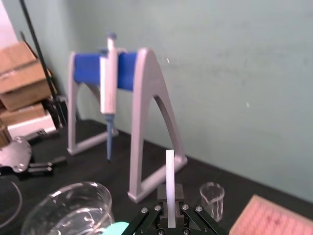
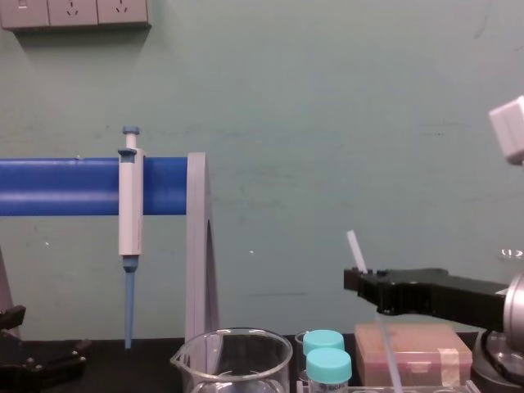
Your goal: Pick up the stirring rod with one hand, then place it down.
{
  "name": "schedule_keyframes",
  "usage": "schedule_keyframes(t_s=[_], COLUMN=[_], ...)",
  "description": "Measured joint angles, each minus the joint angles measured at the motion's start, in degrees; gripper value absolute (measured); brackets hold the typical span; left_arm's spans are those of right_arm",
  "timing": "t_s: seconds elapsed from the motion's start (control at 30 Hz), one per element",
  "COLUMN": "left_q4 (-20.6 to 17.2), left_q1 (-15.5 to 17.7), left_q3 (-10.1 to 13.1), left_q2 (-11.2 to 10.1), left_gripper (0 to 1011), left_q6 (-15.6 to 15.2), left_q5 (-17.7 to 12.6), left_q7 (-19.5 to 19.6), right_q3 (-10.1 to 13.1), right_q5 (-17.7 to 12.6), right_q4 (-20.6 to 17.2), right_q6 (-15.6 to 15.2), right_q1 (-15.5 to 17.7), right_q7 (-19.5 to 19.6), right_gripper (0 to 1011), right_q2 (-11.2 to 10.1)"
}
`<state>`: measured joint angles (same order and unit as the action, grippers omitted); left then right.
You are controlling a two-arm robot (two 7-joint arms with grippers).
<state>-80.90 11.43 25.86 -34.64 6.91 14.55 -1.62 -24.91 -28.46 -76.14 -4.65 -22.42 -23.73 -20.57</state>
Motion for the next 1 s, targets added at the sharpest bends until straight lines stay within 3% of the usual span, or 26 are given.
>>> schedule_keyframes(t_s=[0.2,0.23,0.43,0.7,1.0], left_q4=[0.0,0.0,0.0,0.0,0.0], left_q1=[0.0,0.0,0.0,0.0,0.0], left_q3=[0.0,0.0,0.0,0.0,0.0], left_q2=[0.0,0.0,0.0,0.0,0.0], left_gripper=[1000,1000,1000,1000,1000], left_q6=[0.0,0.0,0.0,0.0,0.0], left_q5=[0.0,0.0,0.0,0.0,0.0], left_q7=[0.0,0.0,0.0,0.0,0.0], right_q3=[1.95,1.95,4.39,8.81,12.34], right_q5=[1.29,1.29,2.36,1.1,1.8], right_q4=[-2.87,-2.87,-6.21,-10.89,-13.18], right_q6=[8.31,8.31,15.03,18.91,18.43], right_q1=[3.85,3.85,7.52,8.6,8.59], right_q7=[-1.55,-1.55,-2.17,-2.14,-1.13], right_gripper=[72,72,72,71,72], right_q2=[-0.87,-0.87,-1.51,-1.21,-1.82])
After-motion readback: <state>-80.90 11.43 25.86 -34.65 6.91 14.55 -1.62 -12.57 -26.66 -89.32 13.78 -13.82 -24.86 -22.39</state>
